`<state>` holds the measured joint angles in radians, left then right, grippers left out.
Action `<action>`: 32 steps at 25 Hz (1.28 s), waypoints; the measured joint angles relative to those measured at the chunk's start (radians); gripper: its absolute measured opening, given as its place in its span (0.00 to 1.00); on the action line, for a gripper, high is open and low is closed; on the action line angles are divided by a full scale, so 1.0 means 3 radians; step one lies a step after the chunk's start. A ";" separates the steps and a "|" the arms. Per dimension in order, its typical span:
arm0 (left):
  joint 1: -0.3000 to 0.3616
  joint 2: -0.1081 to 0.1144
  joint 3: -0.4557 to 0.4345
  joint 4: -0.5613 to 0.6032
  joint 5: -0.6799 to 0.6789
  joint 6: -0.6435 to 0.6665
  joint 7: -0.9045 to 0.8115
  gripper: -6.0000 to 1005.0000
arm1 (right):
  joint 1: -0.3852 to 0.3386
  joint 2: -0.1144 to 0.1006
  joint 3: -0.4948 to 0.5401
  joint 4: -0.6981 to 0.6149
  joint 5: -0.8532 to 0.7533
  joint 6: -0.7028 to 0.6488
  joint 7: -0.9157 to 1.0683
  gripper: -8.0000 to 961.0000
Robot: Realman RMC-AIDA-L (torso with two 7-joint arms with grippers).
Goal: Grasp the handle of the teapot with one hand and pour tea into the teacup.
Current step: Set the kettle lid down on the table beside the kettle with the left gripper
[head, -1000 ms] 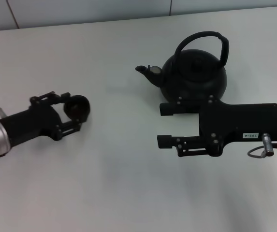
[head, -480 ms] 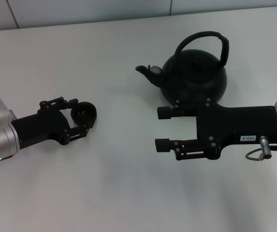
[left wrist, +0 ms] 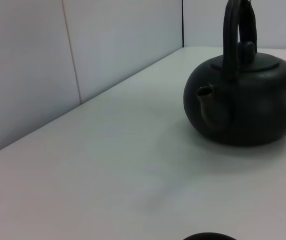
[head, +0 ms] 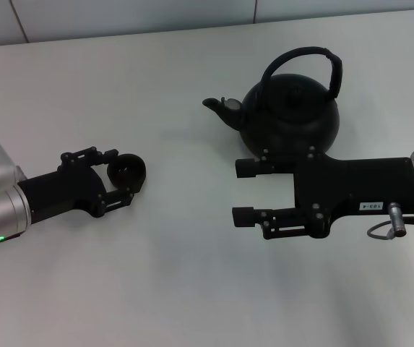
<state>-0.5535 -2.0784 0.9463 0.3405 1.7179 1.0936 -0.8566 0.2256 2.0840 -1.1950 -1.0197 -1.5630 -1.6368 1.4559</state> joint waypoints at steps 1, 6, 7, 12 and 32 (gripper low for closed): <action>-0.0012 0.0001 0.0000 -0.0001 0.0000 -0.0003 -0.0026 0.76 | 0.0000 0.0000 0.0000 0.0000 0.0000 0.0000 0.0000 0.75; -0.0034 0.0005 0.0000 -0.0004 0.0000 -0.0018 -0.0074 0.77 | 0.0000 0.0001 0.0000 -0.0002 0.0000 0.0000 -0.0001 0.75; -0.0034 0.0005 0.0000 -0.0004 0.0000 -0.0018 -0.0074 0.77 | 0.0000 0.0001 0.0000 -0.0002 0.0000 0.0000 -0.0001 0.75; -0.0037 0.0002 0.0001 -0.0005 0.0001 -0.0025 -0.0074 0.78 | 0.0000 0.0002 0.0000 -0.0001 0.0000 0.0000 -0.0001 0.75; 0.0504 0.0027 -0.0037 0.0874 -0.0083 0.0802 -0.0250 0.82 | -0.0063 0.0002 0.0074 0.0006 0.0027 0.0253 -0.0009 0.75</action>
<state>-0.4023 -2.0705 0.9353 0.6026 1.6930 1.3343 -0.9315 0.2066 2.0848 -1.1727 -1.0181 -1.5549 -1.5610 1.4532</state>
